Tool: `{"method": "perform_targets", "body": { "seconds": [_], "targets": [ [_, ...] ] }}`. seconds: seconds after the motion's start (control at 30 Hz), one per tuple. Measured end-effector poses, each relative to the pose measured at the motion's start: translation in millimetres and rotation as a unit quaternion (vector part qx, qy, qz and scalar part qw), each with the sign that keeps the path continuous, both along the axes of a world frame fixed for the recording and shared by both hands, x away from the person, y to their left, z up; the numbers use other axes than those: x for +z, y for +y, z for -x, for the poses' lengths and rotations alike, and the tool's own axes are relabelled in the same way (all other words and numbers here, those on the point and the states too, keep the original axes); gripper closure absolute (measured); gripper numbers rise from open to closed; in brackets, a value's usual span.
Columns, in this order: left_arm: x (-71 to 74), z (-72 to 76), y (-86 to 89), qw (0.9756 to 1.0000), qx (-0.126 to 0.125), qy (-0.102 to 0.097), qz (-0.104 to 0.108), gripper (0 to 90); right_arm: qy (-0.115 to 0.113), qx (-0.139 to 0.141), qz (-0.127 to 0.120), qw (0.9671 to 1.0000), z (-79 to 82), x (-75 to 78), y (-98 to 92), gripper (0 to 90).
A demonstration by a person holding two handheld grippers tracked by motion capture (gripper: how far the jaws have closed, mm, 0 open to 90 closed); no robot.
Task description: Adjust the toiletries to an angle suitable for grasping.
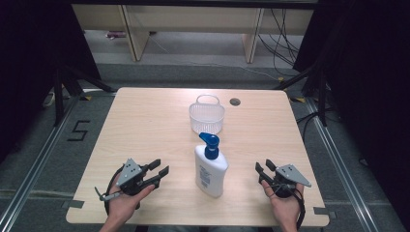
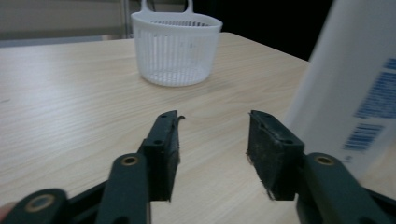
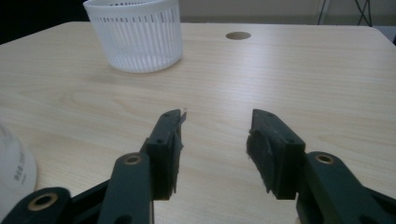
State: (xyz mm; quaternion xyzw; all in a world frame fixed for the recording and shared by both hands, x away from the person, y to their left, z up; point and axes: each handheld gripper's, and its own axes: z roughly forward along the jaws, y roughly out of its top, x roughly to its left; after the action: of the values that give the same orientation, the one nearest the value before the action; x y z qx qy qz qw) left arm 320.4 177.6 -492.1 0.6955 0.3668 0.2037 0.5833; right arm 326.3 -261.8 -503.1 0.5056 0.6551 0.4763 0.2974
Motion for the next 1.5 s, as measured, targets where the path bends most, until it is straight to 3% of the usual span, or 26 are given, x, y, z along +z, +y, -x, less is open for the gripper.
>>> {"method": "perform_targets", "body": {
  "seconds": [0.1, 0.13, 0.17, 0.23, 0.33, 0.37, 0.47, 0.63, 0.67, 0.8, 0.83, 0.87, 0.97, 1.03, 1.1, 1.23, 1.27, 1.37, 1.4, 1.5],
  "targets": [
    [3.5, 8.5, -6.7, 0.9997, -0.023, -0.011, -0.005, 67.4, -0.011, -0.014, 0.003, 0.9998, 0.4, -3.2, -2.1, 60.4],
    [5.0, 12.1, -9.7, 0.9995, -0.029, -0.008, -0.011, 70.3, -0.011, -0.017, 0.016, 0.9997, 1.4, -3.1, -3.6, 61.4],
    [6.6, 15.1, -13.5, 0.9990, -0.040, -0.010, -0.017, 73.2, -0.007, -0.018, -0.003, 0.9998, 2.6, -4.2, -1.4, 62.5],
    [9.1, 18.9, -21.3, 0.9982, -0.058, -0.011, -0.011, 78.9, -0.011, -0.023, 0.009, 0.9996, 2.1, -5.4, -2.8, 64.1],
    [17.1, 26.6, -33.8, 0.9962, -0.084, -0.020, -0.011, 88.1, -0.013, -0.020, 0.004, 0.9997, 2.8, -7.1, -3.6, 65.4],
    [19.4, 28.2, -36.4, 0.9955, -0.091, -0.021, -0.015, 89.2, 0.002, -0.030, -0.007, 0.9995, 5.0, -7.1, -1.4, 65.6],
    [26.5, 31.3, -46.7, 0.9931, -0.114, -0.025, -0.014, 89.5, -0.022, -0.030, 0.008, 0.9993, 2.4, -8.5, -4.6, 66.3],
    [33.3, 31.9, -65.9, 0.9889, -0.144, -0.034, -0.006, 89.6, -0.018, -0.026, 0.010, 0.9994, 1.4, -11.3, -5.2, 66.2],
    [34.7, 32.5, -67.7, 0.9886, -0.147, -0.032, -0.014, 89.6, -0.015, -0.036, 0.021, 0.9990, 2.4, -10.2, -5.3, 65.9],
    [36.5, 32.1, -81.4, 0.9855, -0.166, -0.032, -0.012, 89.6, -0.010, -0.036, 0.025, 0.9990, 1.8, -10.3, -5.0, 64.7],
    [36.4, 31.7, -85.6, 0.9846, -0.171, -0.035, -0.007, 89.5, -0.017, -0.031, 0.020, 0.9992, 0.4, -11.5, -5.0, 64.4],
    [37.9, 32.0, -88.3, 0.9840, -0.174, -0.035, -0.016, 89.6, -0.015, -0.033, 0.021, 0.9991, 1.2, -10.8, -5.0, 64.2],
    [39.8, 31.3, -98.0, 0.9824, -0.181, -0.042, -0.015, 89.5, -0.019, -0.031, 0.022, 0.9991, 0.3, -11.5, -5.4, 63.6],
    [41.2, 30.0, -103.8, 0.9823, -0.180, -0.047, -0.023, 89.5, -0.013, -0.028, 0.005, 0.9995, 1.0, -11.1, -4.2, 63.3],
    [41.7, 28.2, -107.9, 0.9815, -0.183, -0.052, -0.023, 89.5, -0.015, -0.031, 0.011, 0.9993, 0.9, -10.9, -5.0, 63.0],
    [42.8, 25.6, -115.6, 0.9823, -0.178, -0.050, -0.026, 89.5, -0.015, -0.032, 0.002, 0.9994, 0.2, -11.4, -4.1, 62.5],
    [42.9, 25.1, -116.5, 0.9821, -0.179, -0.050, -0.026, 89.5, -0.005, -0.023, -0.003, 0.9997, 0.7, -10.7, -4.8, 62.3],
    [43.7, 24.9, -120.7, 0.9817, -0.180, -0.055, -0.032, 89.6, -0.008, -0.026, 0.004, 0.9996, 0.1, -11.0, -6.1, 62.0],
    [43.8, 24.5, -121.5, 0.9815, -0.180, -0.056, -0.034, 89.5, -0.002, -0.030, -0.007, 0.9995, 1.3, -10.5, -4.6, 61.9],
    [44.0, 22.6, -125.6, 0.9816, -0.180, -0.055, -0.034, 89.6, -0.004, -0.026, 0.000, 0.9997, 0.7, -10.4, -6.2, 61.5]
  ]
}}
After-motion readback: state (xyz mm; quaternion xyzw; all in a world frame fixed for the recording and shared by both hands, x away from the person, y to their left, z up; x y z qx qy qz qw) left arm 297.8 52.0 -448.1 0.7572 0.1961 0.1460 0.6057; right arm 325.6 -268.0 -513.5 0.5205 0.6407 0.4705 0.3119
